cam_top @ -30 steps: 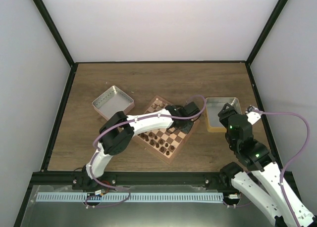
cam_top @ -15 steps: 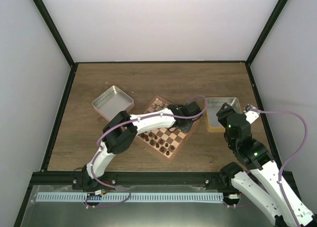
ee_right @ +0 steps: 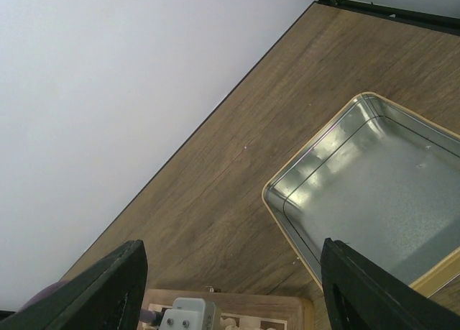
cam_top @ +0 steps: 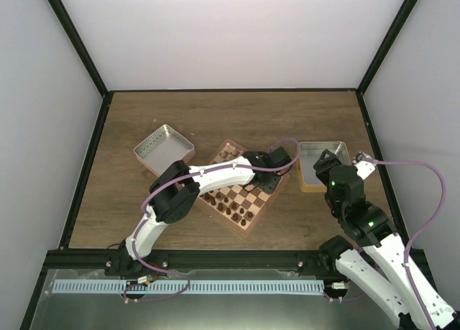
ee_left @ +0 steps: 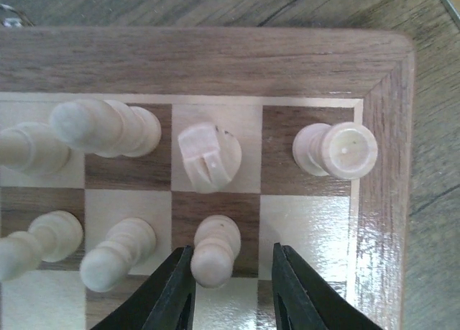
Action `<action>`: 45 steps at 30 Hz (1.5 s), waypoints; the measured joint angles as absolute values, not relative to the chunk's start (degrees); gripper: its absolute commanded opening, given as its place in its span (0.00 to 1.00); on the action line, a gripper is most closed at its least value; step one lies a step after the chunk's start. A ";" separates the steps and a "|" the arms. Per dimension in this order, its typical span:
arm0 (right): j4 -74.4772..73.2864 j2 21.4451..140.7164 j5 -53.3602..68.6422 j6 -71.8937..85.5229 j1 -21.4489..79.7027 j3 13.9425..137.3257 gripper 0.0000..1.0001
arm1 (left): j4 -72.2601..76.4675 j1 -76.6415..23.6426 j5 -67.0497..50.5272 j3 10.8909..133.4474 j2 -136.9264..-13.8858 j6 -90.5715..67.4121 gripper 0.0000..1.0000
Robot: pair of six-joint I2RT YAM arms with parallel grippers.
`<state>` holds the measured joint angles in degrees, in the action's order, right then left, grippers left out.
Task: Set up the chess pieces on the board
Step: Place the chess piece on the chessboard, then adjust the storage box at the center of the board.
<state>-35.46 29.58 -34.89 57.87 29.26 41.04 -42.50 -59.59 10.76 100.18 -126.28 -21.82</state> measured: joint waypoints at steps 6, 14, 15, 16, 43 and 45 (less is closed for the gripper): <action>-35.07 29.54 -34.46 57.87 29.26 40.62 0.68 | -43.03 -59.55 7.94 99.94 -125.54 -22.04 0.35; -34.11 29.54 -33.32 57.87 29.26 40.42 0.68 | -42.76 -59.51 5.93 94.19 -114.52 -23.27 0.55; -33.93 29.56 -33.08 57.87 29.26 40.42 0.68 | -42.54 -59.44 5.96 92.92 -112.22 -23.31 0.56; -33.69 29.58 -32.73 57.84 29.26 40.40 0.68 | -42.13 -59.29 6.02 91.46 -109.60 -23.55 0.58; -25.30 36.64 -22.61 54.46 29.26 38.50 0.68 | -38.44 -5.13 13.82 74.24 -100.57 -4.56 0.92; -25.04 36.86 -22.46 54.41 29.26 38.50 0.68 | -39.09 -3.55 13.17 75.88 -103.18 -4.19 0.91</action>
